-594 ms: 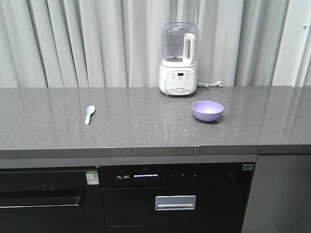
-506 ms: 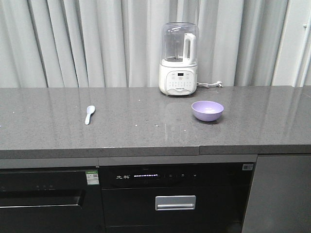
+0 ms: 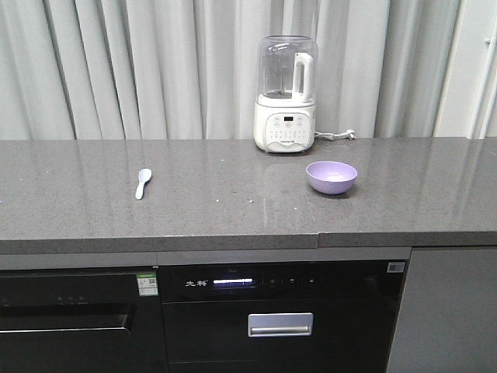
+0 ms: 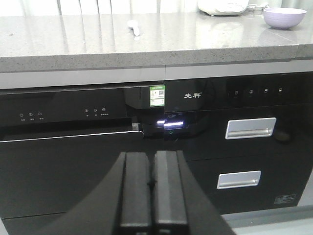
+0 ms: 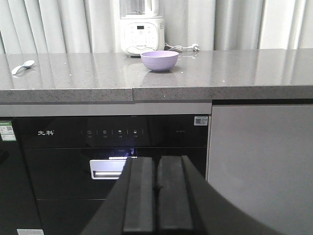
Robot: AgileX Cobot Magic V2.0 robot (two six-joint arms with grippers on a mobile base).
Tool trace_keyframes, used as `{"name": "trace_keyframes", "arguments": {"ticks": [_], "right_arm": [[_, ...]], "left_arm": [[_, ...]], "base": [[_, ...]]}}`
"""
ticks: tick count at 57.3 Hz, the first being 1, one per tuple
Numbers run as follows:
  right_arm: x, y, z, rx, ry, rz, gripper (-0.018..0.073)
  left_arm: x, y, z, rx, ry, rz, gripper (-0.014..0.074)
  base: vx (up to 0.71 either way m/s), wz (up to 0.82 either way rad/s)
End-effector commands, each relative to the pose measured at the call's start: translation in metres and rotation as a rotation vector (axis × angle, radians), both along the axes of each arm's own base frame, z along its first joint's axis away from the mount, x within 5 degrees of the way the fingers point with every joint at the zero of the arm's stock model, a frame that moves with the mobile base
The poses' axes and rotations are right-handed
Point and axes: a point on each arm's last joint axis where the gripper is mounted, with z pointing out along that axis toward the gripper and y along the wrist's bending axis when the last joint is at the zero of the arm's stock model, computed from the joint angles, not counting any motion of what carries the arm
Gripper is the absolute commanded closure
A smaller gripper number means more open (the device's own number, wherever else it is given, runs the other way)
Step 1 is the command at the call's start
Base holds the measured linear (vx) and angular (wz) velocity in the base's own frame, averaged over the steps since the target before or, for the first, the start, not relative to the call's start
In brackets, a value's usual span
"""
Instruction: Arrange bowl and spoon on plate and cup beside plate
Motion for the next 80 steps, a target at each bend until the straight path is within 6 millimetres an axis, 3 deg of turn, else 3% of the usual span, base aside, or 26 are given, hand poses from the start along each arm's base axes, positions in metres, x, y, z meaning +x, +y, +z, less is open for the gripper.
{"name": "trace_keyframes", "arguments": {"ticks": [1, 34, 80], "right_arm": [[0.0001, -0.0003, 0.0063, -0.007, -0.088, -0.006, 0.0568], [0.0001, -0.0003, 0.0063, -0.007, -0.088, -0.006, 0.0568], [0.0001, -0.0003, 0.0063, -0.007, -0.088, -0.006, 0.0568]], "left_arm": [[-0.0004, 0.0, 0.0155, -0.015, -0.106, 0.001, 0.0599], [-0.0004, 0.0, 0.0155, -0.015, -0.106, 0.001, 0.0599], [-0.0004, 0.0, 0.0155, -0.015, -0.106, 0.001, 0.0599]], "base": [[0.0, -0.01], [0.1, -0.05], [0.33, 0.01]]}}
